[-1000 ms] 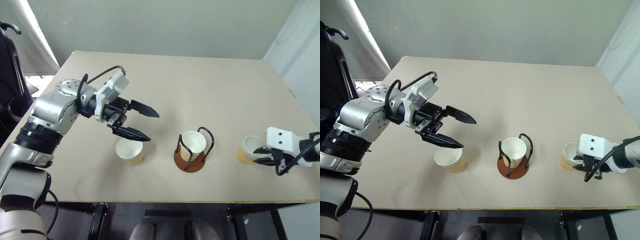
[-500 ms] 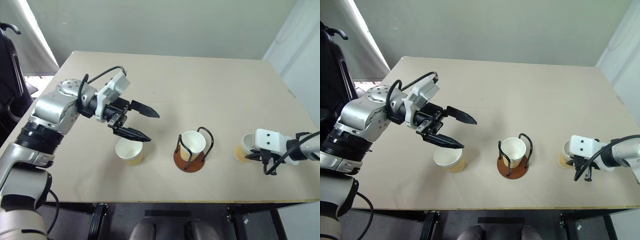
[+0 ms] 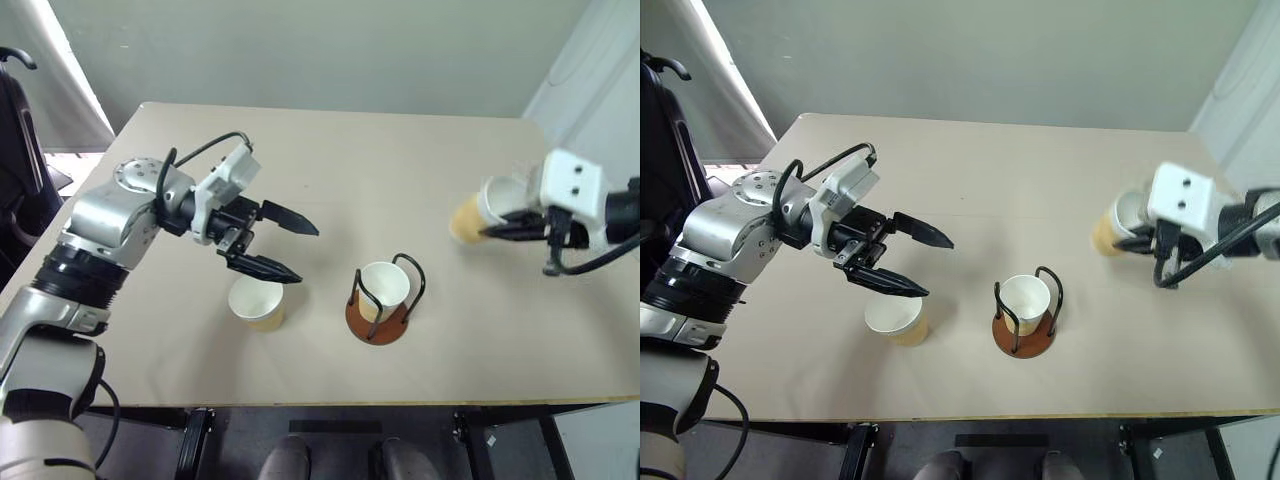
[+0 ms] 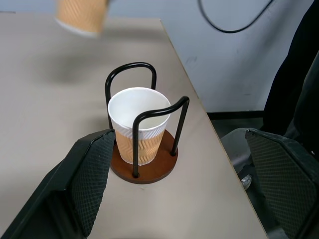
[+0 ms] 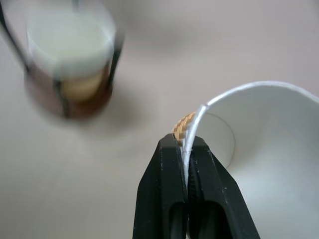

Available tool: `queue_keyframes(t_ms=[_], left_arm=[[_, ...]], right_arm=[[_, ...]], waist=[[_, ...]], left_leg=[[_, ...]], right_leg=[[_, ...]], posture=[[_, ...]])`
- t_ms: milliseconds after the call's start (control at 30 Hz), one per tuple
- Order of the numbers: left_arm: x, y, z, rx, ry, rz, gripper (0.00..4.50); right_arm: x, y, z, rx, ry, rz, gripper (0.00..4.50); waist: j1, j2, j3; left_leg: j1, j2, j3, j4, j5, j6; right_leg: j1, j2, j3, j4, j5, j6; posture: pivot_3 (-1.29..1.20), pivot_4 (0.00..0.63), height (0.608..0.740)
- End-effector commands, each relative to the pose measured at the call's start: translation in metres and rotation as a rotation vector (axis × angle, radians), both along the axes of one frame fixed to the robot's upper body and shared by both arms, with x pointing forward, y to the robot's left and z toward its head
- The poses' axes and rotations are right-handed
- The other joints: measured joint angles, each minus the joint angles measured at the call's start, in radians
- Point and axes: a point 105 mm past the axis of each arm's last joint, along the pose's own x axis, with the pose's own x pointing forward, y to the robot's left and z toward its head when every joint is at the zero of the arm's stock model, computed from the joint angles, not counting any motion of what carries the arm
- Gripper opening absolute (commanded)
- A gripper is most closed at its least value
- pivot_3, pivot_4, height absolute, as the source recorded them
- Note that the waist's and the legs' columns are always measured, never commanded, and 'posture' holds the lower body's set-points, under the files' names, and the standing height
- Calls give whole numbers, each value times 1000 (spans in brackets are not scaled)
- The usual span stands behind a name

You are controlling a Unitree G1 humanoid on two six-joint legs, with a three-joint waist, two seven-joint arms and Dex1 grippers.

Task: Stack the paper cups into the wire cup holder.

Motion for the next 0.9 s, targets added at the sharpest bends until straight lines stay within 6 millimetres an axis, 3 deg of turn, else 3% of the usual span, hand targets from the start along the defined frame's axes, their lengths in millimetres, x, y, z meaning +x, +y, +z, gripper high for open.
queue_keyframes(t_ms=[33, 233, 433, 700, 900], left_arm=[[-4, -2, 11, -9, -43, -50, 4500], [-3, -2, 10, -9, -45, -47, 4500], [-5, 1, 8, -9, -44, -41, 4500], [-5, 2, 8, -1, -45, -36, 4500], [-4, 1, 8, 0, -45, -40, 4500]], right_arm=[[-7, 23, 13, 39, -14, 79, 19], [-4, 54, 8, 67, 25, 174, 19], [-9, 73, -4, 59, 73, 254, 19], [-22, 75, -15, 28, 122, 292, 19], [-24, 69, -38, -38, 162, 275, 19]], waist=[[0, 0, 0], [1, 0, 0], [0, 0, 0], [0, 0, 0], [1, 0, 0]], left_leg=[[0, 0, 0, 0, 0, 0], [0, 0, -1, 0, 0, 0], [0, 0, -1, 0, 0, 0], [0, 0, -1, 0, 0, 0], [0, 0, -1, 0, 0, 0]], right_leg=[[0, 0, 0, 0, 0, 0], [0, 0, -1, 0, 0, 0], [0, 0, -1, 0, 0, 0], [0, 0, -1, 0, 0, -1], [0, 0, -1, -1, 0, -1]], posture=[[0, 150, 740], [0, 150, 740], [0, 150, 740], [0, 150, 740], [0, 150, 740]])
